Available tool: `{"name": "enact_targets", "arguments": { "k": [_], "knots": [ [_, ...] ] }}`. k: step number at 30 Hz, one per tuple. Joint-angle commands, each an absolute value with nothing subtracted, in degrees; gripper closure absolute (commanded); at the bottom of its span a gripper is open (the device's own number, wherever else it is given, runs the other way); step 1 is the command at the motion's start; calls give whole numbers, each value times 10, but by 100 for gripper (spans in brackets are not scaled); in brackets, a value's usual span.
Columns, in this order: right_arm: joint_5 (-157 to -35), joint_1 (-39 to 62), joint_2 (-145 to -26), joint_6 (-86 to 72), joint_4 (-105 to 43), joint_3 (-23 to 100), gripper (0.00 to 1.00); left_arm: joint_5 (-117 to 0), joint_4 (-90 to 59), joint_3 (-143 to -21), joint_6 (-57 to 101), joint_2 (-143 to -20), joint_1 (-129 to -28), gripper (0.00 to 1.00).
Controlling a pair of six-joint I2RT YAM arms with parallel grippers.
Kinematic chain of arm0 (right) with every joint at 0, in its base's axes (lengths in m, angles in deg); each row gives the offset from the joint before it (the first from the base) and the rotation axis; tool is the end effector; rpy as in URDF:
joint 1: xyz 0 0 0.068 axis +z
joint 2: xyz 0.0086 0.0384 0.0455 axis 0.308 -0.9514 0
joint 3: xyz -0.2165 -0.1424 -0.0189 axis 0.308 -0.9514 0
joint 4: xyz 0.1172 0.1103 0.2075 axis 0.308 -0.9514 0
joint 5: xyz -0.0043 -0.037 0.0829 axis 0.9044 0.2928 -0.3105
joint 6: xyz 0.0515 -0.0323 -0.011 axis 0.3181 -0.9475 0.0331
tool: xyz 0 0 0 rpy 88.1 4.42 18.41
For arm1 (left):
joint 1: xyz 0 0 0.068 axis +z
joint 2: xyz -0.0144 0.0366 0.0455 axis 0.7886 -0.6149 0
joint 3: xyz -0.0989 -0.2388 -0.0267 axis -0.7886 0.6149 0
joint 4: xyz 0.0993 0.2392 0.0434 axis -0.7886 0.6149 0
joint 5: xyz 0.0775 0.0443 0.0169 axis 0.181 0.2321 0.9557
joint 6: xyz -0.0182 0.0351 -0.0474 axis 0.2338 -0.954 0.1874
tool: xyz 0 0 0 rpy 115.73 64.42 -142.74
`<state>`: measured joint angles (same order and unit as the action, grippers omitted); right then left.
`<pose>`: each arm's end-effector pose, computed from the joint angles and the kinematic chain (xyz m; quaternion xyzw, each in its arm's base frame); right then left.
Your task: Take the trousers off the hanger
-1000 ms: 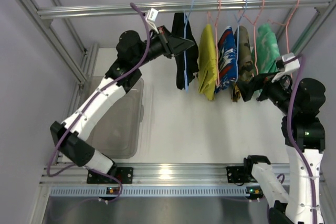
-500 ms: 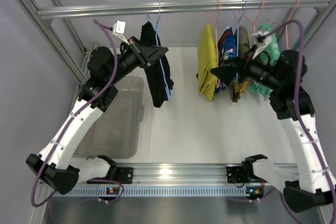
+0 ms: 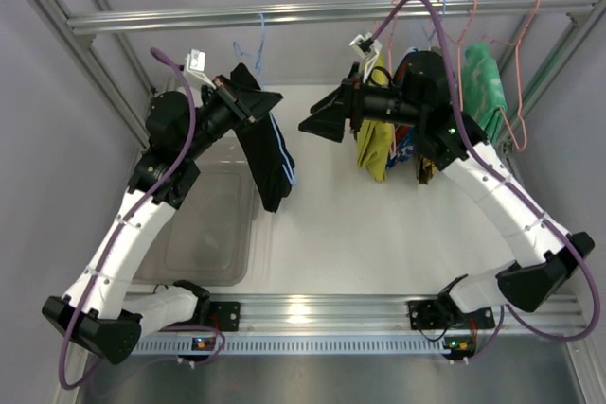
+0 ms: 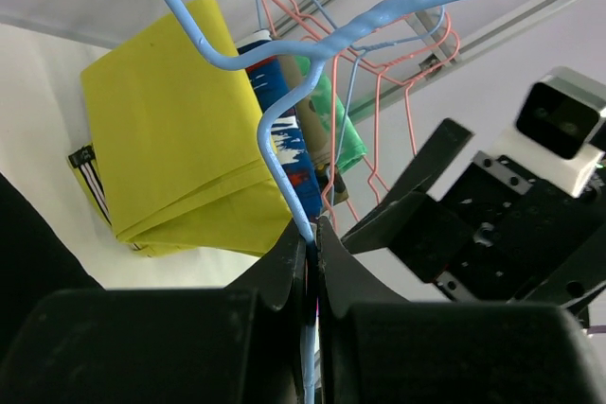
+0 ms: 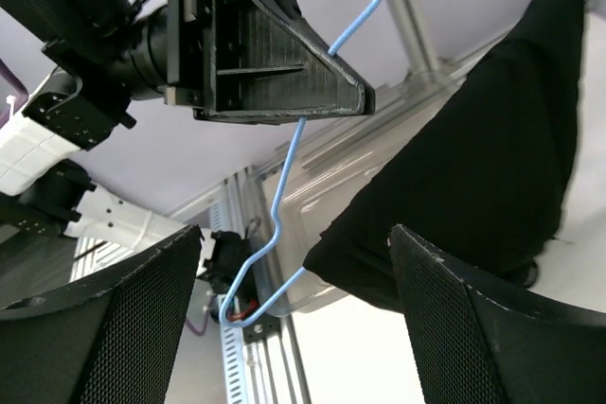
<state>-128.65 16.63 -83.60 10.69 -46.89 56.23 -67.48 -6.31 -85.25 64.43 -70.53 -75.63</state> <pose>0.2357 0.1994 0.4725 -0.2997 0.6525 0.5376 0.4421 0.2333 -0.1168 0.4530 -0.0754 0.6795 -0.5336 0.4979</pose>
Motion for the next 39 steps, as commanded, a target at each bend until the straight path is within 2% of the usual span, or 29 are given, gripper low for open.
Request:
{"name": "enact_targets", "arguments": {
  "k": [1,10,14,19,25,27,28,29,30,33,34,35,37,38,39],
  "knots": [
    [-1300,194,-865,138,-395,587,21,-683,-114,-878,653,-678,-750,100],
    [-1325,234,-932,188,-354,631,28,-700,-153,-874,690,-682,-749,100],
    [-1334,243,-954,226,-322,644,37,-704,-150,-875,690,-684,-749,100],
    [-1354,257,-972,252,-291,640,43,-701,-169,-875,689,-685,-749,100],
    [-1370,265,-977,271,-262,628,58,-703,-179,-878,688,-692,-749,100],
    [-1370,265,-977,271,-260,630,67,-702,-177,-875,686,-691,-749,100],
    [-1372,265,-977,269,-258,634,77,-702,-177,-874,685,-691,-749,100],
    [-1371,265,-977,269,-262,639,96,-701,-176,-872,682,-691,-749,100],
    [-1359,265,-977,266,-270,642,100,-700,-175,-871,682,-690,-749,100],
    [-1346,264,-968,247,-301,653,100,-698,-171,-864,663,-686,-749,100],
    [-1343,263,-964,242,-305,655,100,-695,-161,-861,656,-685,-749,97],
    [-1340,261,-961,242,-305,654,100,-691,-153,-861,648,-679,-748,77],
    [-1337,257,-950,246,-305,657,100,-679,-142,-858,615,-672,-748,47],
    [-1336,253,-948,248,-305,659,100,-672,-120,-858,602,-665,-746,25],
    [-1334,251,-942,249,-305,661,100,-662,-108,-858,576,-662,-746,15]
  ]
}}
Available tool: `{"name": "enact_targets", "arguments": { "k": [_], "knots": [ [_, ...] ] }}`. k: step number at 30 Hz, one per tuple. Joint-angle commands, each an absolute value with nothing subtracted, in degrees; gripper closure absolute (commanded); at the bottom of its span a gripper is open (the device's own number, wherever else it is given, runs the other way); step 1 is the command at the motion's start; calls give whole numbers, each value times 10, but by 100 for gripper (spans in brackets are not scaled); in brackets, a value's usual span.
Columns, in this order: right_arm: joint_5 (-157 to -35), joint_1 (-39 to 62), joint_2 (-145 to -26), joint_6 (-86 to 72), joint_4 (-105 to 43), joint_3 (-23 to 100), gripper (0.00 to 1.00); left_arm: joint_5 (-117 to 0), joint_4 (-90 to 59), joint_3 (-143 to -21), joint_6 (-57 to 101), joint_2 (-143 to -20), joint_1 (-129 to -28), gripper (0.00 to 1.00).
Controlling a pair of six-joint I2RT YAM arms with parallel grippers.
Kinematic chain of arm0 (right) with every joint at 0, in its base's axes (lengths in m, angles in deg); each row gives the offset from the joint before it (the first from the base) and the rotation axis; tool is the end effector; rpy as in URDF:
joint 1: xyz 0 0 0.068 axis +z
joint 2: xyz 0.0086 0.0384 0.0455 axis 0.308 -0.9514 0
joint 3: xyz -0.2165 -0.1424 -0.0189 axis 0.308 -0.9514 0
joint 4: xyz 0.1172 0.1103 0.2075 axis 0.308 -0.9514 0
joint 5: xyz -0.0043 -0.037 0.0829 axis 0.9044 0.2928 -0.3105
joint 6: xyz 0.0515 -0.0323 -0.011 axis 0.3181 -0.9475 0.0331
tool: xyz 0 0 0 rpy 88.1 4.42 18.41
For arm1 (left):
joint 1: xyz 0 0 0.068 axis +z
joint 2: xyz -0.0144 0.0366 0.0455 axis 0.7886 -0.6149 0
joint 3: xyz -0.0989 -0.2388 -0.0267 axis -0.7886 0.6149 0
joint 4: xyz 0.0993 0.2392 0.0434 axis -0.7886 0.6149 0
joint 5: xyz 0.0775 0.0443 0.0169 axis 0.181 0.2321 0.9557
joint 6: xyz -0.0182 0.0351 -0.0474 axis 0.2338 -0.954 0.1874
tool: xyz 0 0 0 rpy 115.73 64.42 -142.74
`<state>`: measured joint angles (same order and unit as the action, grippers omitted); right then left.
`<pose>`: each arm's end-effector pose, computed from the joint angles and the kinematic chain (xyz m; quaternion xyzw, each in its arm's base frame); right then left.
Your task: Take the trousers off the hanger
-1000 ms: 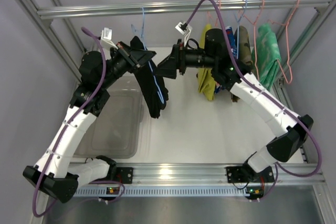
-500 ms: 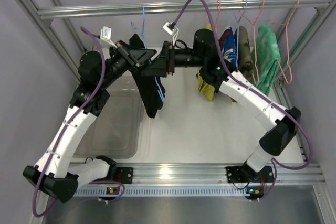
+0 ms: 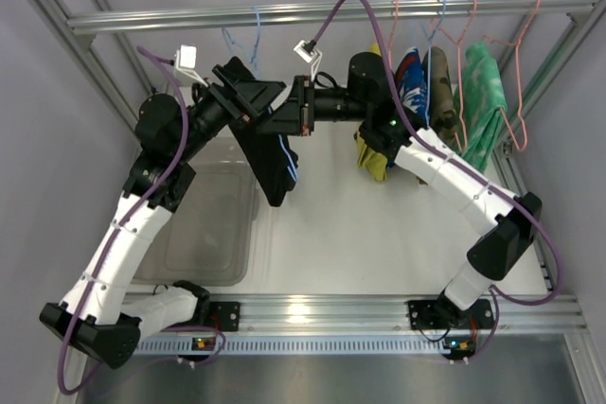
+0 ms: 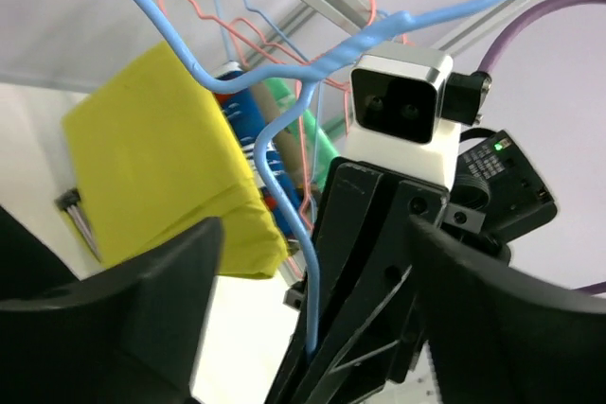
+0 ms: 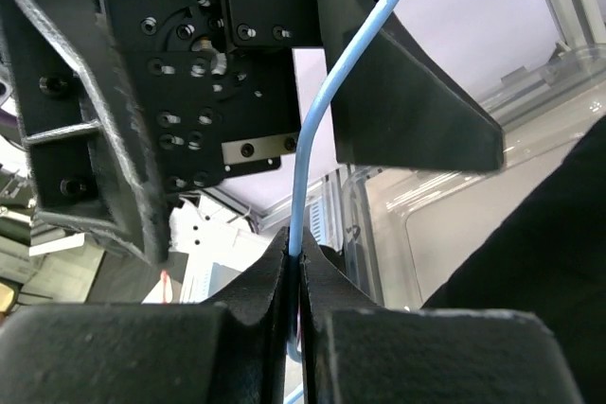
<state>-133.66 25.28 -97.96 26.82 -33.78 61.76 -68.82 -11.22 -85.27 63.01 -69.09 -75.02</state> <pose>0.2557 0.2862 0.4486 -0.2940 0.6338 0.6430 0.3136 0.2246 -0.1112 0.4691 -0.0458 0.6428 -0.5472 0.5341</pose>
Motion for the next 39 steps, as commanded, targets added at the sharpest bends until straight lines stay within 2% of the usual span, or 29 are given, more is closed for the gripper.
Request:
{"name": "enact_targets", "arguments": {
  "k": [1,4,15,18,23,25,31,33,39],
  "knots": [
    [-1334,250,-940,252,-306,667,100,-658,-100,-859,562,-657,-746,9],
    [-1334,243,-936,263,-306,684,100,-656,-80,-849,511,-635,-738,2],
    [-1285,230,-913,290,-325,691,100,-613,51,-818,250,-499,-724,1],
    [-1262,230,-913,300,-327,699,100,-711,85,-763,125,-458,-725,1],
    [-1243,230,-918,324,-327,717,100,-773,142,-632,-64,-386,-725,1],
    [-1236,230,-914,327,-326,720,100,-785,125,-580,-159,-338,-725,1],
    [-1235,230,-918,342,-325,733,100,-789,-111,-356,-332,-216,-725,1],
    [-1234,230,-919,343,-325,733,100,-797,-217,-288,-386,-207,-725,1],
    [-1233,230,-911,352,-325,709,100,-826,-359,-240,-418,-268,-726,1]
  ]
}}
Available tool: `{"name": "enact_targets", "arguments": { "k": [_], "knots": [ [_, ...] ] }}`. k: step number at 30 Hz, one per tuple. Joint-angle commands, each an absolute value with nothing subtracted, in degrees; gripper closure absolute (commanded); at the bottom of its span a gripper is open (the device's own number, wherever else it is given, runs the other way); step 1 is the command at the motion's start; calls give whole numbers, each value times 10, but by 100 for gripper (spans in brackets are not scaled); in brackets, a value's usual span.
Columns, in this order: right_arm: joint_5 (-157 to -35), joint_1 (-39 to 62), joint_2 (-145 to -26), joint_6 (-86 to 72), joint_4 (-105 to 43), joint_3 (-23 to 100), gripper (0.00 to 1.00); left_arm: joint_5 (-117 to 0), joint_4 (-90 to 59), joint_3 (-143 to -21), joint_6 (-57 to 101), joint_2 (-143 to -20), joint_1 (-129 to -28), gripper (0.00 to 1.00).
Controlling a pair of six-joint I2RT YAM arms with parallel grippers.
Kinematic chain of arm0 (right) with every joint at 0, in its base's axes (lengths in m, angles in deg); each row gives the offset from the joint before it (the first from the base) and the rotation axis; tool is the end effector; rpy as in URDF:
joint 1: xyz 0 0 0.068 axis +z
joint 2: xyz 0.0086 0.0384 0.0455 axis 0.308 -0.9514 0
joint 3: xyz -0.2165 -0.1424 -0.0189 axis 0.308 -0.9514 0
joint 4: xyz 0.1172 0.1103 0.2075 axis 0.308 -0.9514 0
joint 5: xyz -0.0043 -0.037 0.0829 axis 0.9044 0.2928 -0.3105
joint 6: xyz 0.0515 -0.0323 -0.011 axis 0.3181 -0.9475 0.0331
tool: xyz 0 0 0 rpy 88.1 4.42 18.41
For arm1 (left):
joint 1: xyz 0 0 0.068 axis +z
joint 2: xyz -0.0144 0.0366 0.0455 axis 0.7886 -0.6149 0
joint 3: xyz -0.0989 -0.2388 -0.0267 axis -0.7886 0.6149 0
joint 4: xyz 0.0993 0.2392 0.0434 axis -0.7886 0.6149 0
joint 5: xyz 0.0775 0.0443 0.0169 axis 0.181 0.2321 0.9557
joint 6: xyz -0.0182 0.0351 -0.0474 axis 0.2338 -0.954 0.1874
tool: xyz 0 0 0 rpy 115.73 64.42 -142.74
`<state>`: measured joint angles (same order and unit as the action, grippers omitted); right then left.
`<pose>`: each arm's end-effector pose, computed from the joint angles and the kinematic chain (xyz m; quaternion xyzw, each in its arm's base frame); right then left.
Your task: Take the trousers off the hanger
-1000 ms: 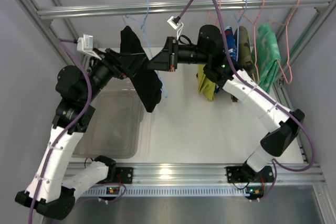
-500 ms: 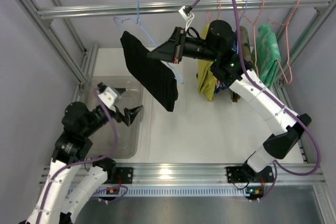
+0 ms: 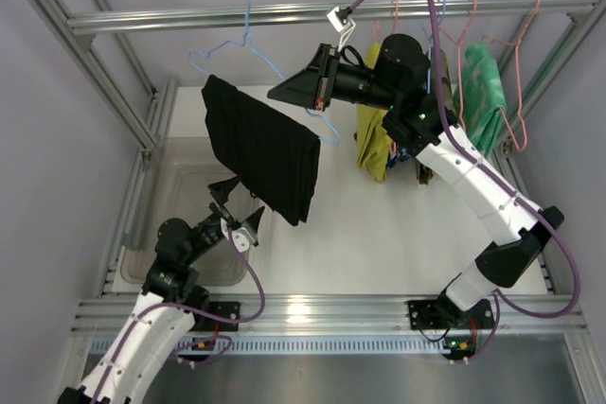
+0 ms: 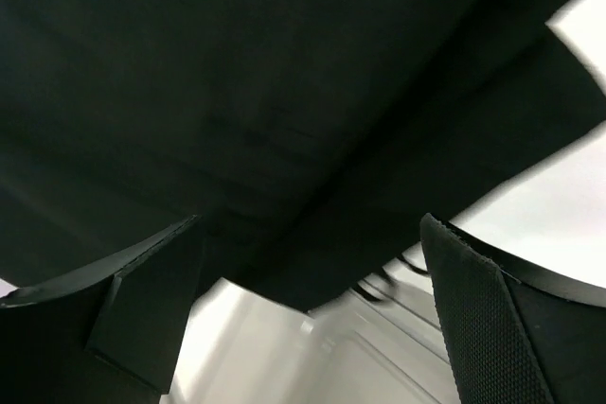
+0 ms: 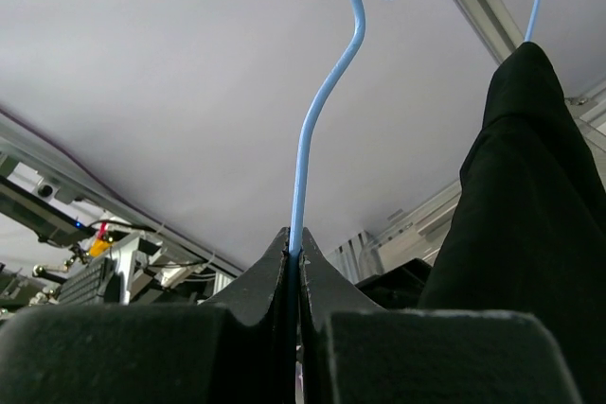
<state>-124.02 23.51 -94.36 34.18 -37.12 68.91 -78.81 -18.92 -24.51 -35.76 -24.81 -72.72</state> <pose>0.2448 0.2529 0.5070 -0.2009 0.6277 0.6519 0.3751 0.1302 -0.0729 0.2389 0.5173 0.4700 -0.0162 0.7150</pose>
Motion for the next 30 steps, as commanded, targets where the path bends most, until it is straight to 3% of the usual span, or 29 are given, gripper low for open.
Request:
{"name": "enact_targets", "arguments": {
  "k": [1,15,30],
  "knots": [
    [-1233,230,-909,354,-324,706,100,-827,-407,-231,-417,-292,-728,1],
    [-1228,230,-928,372,-314,699,100,-825,-591,-204,-423,-411,-780,1],
    [-1225,230,-939,382,-319,713,100,-657,-822,-185,-588,-587,-912,1]
  ]
}}
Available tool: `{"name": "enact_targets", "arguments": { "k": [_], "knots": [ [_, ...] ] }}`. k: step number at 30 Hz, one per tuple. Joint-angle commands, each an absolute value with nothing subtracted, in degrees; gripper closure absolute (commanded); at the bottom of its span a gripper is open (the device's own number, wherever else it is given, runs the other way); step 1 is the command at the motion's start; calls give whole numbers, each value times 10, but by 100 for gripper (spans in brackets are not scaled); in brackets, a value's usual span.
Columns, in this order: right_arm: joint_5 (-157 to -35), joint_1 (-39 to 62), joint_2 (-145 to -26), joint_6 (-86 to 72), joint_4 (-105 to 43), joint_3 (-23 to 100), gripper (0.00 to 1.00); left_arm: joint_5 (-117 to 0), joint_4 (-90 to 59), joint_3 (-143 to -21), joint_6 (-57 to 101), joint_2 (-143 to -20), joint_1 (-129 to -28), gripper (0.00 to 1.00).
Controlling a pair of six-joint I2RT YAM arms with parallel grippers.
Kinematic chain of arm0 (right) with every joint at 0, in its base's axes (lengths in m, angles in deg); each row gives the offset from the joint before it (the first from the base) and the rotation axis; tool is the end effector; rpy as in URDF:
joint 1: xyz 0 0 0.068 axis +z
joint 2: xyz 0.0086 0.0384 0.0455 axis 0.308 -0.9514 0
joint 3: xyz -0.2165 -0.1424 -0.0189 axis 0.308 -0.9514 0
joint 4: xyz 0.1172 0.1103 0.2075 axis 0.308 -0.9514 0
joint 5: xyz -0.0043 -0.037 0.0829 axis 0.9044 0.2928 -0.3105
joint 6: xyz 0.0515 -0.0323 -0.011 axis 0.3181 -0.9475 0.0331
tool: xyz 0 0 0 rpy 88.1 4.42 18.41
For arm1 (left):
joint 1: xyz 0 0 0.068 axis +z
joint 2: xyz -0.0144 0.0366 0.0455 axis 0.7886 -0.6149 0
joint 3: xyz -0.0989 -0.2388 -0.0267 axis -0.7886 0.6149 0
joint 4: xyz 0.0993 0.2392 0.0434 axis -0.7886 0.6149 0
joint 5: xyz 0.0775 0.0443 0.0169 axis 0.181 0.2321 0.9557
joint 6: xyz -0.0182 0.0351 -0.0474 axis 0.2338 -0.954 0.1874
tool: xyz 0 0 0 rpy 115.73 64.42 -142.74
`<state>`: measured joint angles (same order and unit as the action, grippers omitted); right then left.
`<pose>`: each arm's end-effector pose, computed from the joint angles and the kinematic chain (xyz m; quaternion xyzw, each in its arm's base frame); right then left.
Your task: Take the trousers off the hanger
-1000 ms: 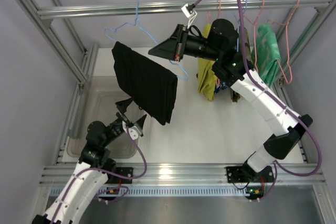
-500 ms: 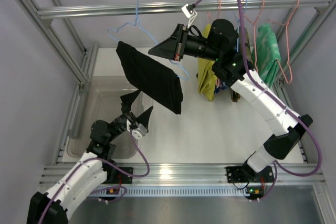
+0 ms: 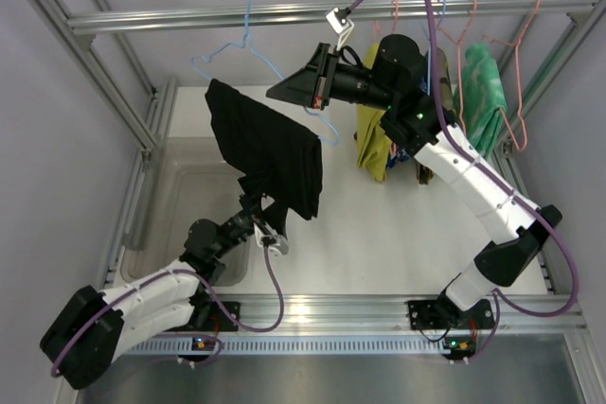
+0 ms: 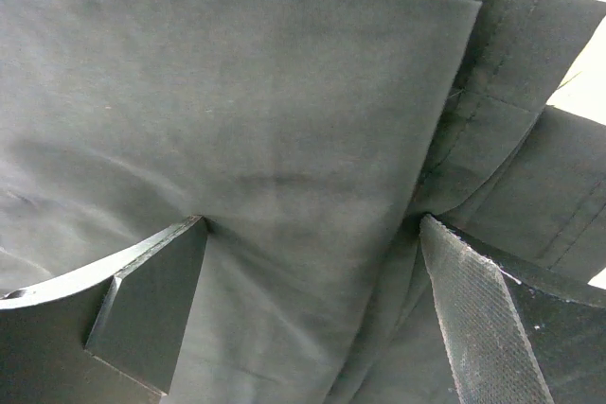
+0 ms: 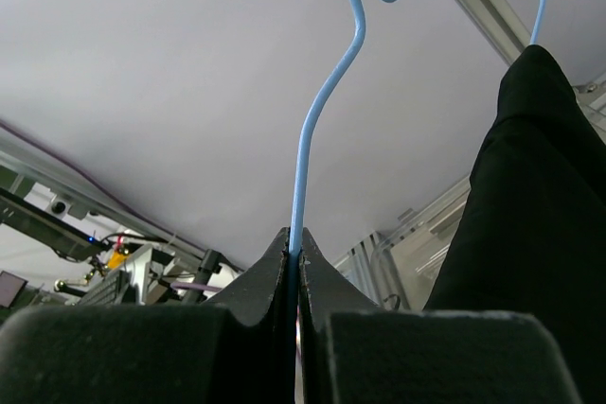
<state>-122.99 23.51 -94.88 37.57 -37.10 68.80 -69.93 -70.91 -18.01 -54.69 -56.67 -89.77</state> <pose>0.2485 0.2552 0.5034 -0.1742 0.6383 0.6588 0.3580 0.1460 -0.1327 0.2157 0.5510 0.2708 0.0823 0.7850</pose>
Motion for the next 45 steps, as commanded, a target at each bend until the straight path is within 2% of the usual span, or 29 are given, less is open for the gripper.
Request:
{"name": "enact_targets", "arguments": {
  "k": [1,12,14,15,16,19,20,23,28,29,30,31,34,40,45],
  "knots": [
    [-1225,230,-937,382,-320,712,100,-650,-830,-188,-588,-590,-916,1],
    [-1227,230,-934,385,-317,693,100,-651,-755,-217,-574,-515,-919,2],
    [-1228,229,-934,386,-317,689,100,-642,-753,-229,-573,-519,-919,10],
    [-1229,230,-934,385,-317,688,100,-636,-749,-238,-568,-522,-919,15],
    [-1230,231,-934,385,-316,687,100,-628,-739,-257,-560,-524,-919,26],
    [-1232,231,-934,381,-318,684,100,-621,-703,-289,-552,-524,-919,50],
    [-1232,231,-934,378,-320,684,100,-625,-691,-294,-551,-523,-920,74],
    [-1233,230,-935,373,-320,683,100,-640,-650,-299,-541,-501,-919,100],
    [-1235,228,-934,364,-323,684,100,-685,-530,-291,-529,-420,-919,100],
    [-1235,228,-934,364,-322,687,100,-692,-498,-292,-527,-404,-919,97],
    [-1236,228,-934,363,-322,689,100,-703,-432,-294,-524,-371,-919,88],
    [-1236,227,-934,363,-322,690,100,-718,-404,-293,-522,-357,-919,73],
    [-1237,227,-934,362,-323,699,100,-736,-313,-287,-519,-304,-919,52],
    [-1239,227,-933,368,-315,704,100,-739,-304,-265,-530,-283,-919,48],
    [-1242,227,-931,370,-316,702,100,-729,-349,-273,-517,-328,-919,55]
  ]
}}
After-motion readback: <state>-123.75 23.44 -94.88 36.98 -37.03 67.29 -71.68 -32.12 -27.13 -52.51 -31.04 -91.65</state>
